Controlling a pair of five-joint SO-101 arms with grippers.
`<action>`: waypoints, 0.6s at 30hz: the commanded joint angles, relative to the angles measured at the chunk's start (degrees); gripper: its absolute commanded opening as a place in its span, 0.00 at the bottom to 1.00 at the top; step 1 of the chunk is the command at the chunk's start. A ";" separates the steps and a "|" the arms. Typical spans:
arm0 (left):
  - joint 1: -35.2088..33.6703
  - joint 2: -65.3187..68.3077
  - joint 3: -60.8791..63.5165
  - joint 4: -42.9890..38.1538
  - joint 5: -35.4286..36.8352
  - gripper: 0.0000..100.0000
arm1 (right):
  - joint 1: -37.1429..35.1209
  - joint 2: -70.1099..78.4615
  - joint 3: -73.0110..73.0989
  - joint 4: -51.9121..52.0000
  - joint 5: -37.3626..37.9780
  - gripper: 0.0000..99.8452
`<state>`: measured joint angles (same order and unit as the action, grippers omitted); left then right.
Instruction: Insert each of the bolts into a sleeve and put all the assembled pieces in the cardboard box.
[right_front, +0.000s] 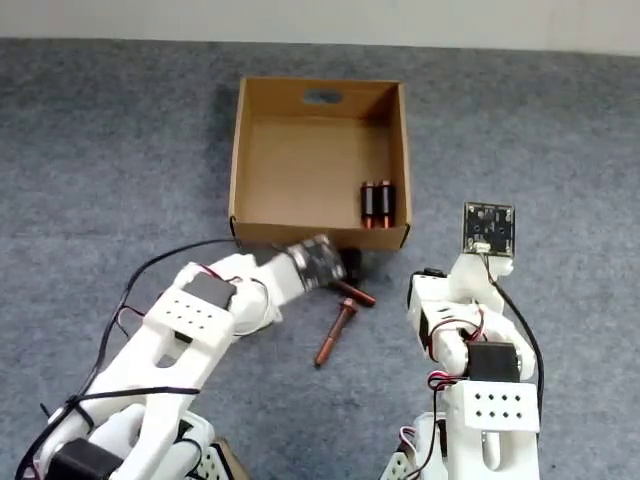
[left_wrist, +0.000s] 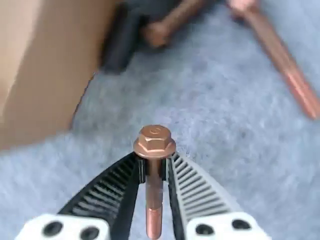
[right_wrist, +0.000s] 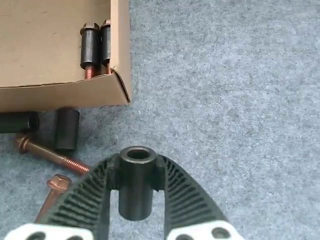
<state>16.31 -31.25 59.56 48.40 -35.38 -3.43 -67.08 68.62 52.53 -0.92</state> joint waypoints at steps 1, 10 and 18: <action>-1.71 -1.98 -1.80 -0.53 10.29 0.01 | 0.48 -1.10 -0.48 -1.27 -0.70 0.01; -1.45 8.31 -6.02 5.54 15.30 0.01 | 0.48 -1.10 -0.40 -1.19 -0.70 0.01; -1.45 22.90 -18.86 11.08 15.38 0.01 | 0.48 -1.10 -0.31 -0.92 -0.70 0.01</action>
<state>15.34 -10.07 45.49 58.33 -20.35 -3.43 -67.08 68.62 52.53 -0.92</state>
